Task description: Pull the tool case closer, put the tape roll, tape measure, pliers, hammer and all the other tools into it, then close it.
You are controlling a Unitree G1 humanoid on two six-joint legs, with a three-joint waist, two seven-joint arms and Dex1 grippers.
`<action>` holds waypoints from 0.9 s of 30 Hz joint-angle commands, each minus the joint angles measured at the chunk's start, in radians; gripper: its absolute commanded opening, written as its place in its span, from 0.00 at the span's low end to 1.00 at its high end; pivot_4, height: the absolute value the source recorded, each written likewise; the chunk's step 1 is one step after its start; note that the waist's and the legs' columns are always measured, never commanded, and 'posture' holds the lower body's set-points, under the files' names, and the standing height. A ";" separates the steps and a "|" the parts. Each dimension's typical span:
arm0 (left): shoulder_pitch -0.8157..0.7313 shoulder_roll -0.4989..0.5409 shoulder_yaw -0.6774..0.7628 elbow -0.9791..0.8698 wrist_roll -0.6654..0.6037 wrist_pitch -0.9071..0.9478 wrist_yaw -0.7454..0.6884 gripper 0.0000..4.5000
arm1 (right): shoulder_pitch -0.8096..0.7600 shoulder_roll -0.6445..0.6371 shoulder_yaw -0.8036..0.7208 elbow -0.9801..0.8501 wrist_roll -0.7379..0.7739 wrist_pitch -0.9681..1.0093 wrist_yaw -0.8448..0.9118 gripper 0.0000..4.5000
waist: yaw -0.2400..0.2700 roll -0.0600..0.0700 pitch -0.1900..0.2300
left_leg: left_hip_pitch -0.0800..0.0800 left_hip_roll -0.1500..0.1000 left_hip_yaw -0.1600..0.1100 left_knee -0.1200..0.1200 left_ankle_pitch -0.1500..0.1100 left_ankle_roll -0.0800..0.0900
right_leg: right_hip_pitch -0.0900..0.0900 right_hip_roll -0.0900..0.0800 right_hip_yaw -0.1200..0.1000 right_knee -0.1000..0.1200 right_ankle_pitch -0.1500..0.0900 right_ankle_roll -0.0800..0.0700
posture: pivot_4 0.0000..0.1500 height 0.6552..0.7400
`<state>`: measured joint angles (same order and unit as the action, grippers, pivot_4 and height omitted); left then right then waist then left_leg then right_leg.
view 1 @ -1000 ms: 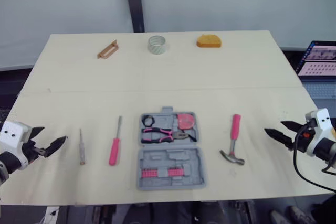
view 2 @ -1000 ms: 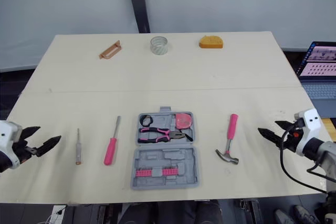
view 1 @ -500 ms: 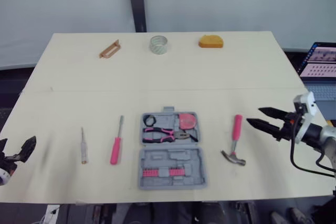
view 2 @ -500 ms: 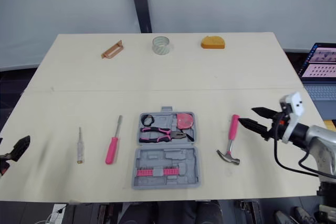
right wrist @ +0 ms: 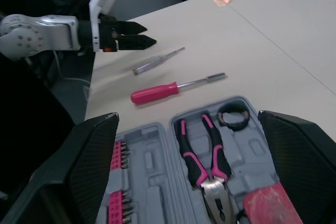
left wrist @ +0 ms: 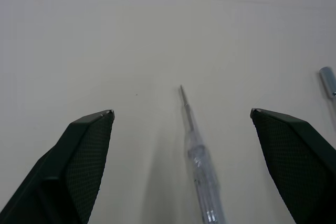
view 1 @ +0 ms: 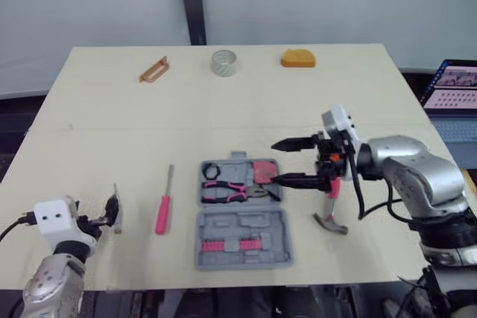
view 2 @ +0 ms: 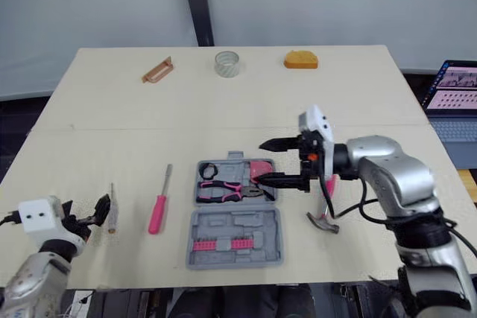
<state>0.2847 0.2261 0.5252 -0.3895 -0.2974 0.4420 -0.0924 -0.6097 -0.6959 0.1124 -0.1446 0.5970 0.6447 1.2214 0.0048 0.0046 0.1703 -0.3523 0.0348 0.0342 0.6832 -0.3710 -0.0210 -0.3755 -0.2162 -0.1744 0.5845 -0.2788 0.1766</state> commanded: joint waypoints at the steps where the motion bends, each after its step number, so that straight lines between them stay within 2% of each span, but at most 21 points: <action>1: -0.003 -0.015 -0.018 0.011 0.038 -0.055 0.026 0.99 | -0.033 0.008 0.010 0.016 -0.013 -0.040 0.043 1.00 | 0.001 -0.001 0.000 | 0.000 0.000 0.000 0.000 0.000 0.000 | 0.000 0.000 0.000 0.000 0.000 0.000 | 1.00 1.00; 13: -0.054 -0.078 -0.079 0.138 0.076 -0.066 0.096 0.99 | -0.108 0.035 0.040 0.026 -0.032 -0.070 0.107 1.00 | -0.005 -0.002 0.000 | 0.000 0.000 0.000 0.000 0.000 0.000 | 0.000 0.000 0.000 0.000 0.000 0.000 | 1.00 1.00; 25: -0.061 -0.067 -0.129 0.157 0.092 -0.006 0.105 0.99 | -0.109 0.030 0.032 0.005 -0.026 -0.056 0.100 1.00 | 0.001 -0.002 0.000 | 0.000 0.000 0.000 0.000 0.000 0.000 | 0.000 0.000 0.000 0.000 0.000 0.000 | 1.00 1.00; 27: -0.059 -0.065 -0.135 0.159 0.095 -0.005 0.105 0.88 | -0.104 0.028 0.029 -0.005 -0.021 -0.050 0.096 1.00 | 0.002 -0.002 0.000 | 0.000 0.000 0.000 0.000 0.000 0.000 | 0.000 0.000 0.000 0.000 0.000 0.000 | 1.00 1.00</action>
<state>0.2102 0.1602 0.4111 -0.2347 -0.2210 0.4149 0.0118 -0.7058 -0.6575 0.1586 -0.1068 0.5586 0.5916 1.3069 0.0068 0.0024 0.1707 -0.3521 0.0348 0.0343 0.6833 -0.3712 -0.0207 -0.3756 -0.2162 -0.1743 0.5848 -0.2787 0.1766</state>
